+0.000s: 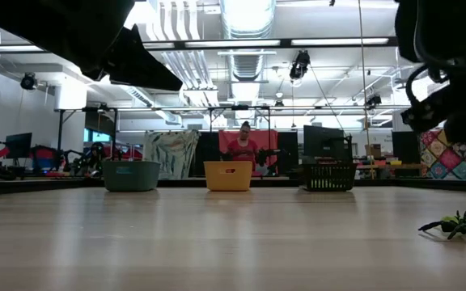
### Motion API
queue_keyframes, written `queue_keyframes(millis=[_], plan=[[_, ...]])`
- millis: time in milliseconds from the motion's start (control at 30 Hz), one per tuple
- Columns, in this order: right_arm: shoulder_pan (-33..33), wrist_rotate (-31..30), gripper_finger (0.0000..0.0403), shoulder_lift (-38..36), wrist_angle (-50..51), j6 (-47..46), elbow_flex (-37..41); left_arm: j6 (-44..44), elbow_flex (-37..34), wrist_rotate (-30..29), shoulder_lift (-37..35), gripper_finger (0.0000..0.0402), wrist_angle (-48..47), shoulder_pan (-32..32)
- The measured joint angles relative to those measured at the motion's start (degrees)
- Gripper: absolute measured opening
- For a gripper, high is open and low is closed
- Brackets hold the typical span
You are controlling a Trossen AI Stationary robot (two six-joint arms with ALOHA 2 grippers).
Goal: Sort Halloween decoration
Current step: Put the black spider toy into the orange bin
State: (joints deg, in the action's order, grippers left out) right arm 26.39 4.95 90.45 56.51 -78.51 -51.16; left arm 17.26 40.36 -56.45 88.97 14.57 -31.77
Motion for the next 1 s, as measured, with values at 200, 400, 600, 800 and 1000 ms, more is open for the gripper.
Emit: queue_keyframes(millis=[200,400,600,800,1000], plan=[[0.0,0.0,0.0093,2.7,-0.4,2.5,-0.3,0.0,0.0,0.0,0.0,0.0039,0.0,0.0],[0.0,-1.3,0.0076,3.1,-1.1,4.3,-0.8,0.0,0.0,0.0,0.0,0.0039,0.0,0.0],[0.0,-6.1,0.0038,3.1,-2.4,6.8,-2.1,0.4,0.0,0.0,0.0,0.0039,0.4,0.0],[-0.2,-8.5,0.0010,3.1,-4.9,7.3,-2.1,0.4,0.0,0.0,0.0,0.0039,0.4,0.0],[-1.5,-15.0,0.0009,3.1,-13.2,9.1,-2.1,0.4,0.0,0.0,0.0,0.0039,0.6,0.0]])
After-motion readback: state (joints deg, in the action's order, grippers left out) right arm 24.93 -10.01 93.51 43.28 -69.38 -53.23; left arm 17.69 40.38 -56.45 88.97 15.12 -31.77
